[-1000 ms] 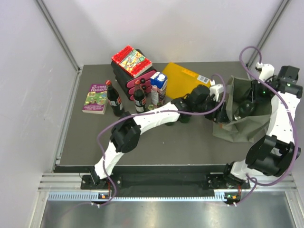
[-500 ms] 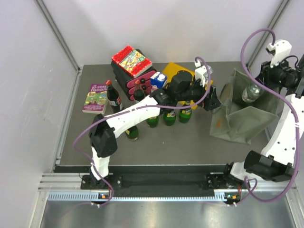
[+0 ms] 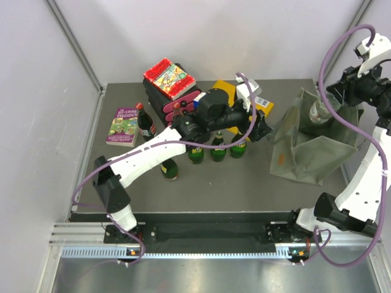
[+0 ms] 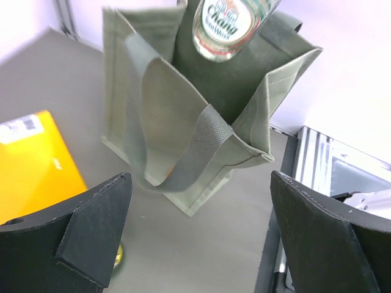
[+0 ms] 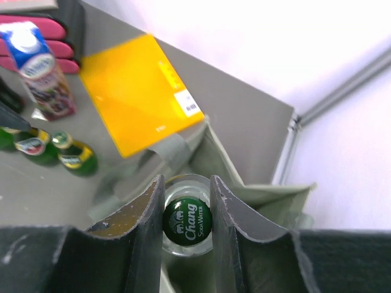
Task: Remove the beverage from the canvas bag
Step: Take out the drink from the canvas bag, then place the drink at the center of the board.
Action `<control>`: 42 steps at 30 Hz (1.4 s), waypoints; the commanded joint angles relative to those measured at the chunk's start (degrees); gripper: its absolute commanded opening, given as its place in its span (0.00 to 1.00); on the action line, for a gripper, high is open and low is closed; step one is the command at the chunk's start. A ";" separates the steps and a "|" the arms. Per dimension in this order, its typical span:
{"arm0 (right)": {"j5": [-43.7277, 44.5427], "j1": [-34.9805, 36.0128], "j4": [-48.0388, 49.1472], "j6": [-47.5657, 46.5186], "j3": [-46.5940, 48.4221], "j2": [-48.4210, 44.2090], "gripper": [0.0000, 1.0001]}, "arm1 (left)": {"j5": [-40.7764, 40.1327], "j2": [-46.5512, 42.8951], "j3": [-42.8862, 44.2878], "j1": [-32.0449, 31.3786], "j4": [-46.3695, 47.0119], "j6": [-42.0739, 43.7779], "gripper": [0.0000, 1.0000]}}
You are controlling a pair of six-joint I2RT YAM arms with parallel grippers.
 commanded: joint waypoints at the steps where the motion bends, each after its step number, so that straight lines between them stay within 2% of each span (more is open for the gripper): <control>1: -7.79 1.01 7.52 2.50 3.53 -2.42 0.00 | -0.76 -6.45 -2.21 0.47 4.35 5.11 0.99; 7: -8.85 2.86 4.62 2.67 2.48 -2.25 0.00 | 2.93 -3.56 -2.93 0.12 14.63 3.62 0.99; 17: -7.71 7.96 2.51 2.94 0.98 -3.13 0.00 | 5.04 10.32 7.62 -3.22 23.51 8.80 0.99; 26: -5.78 11.83 1.81 2.06 -4.46 -5.68 0.00 | -1.02 15.87 14.13 -5.07 25.36 13.28 0.99; 42: -4.81 14.64 1.63 1.45 -6.40 -6.73 0.00 | 4.25 18.77 19.14 -5.94 17.19 14.86 0.94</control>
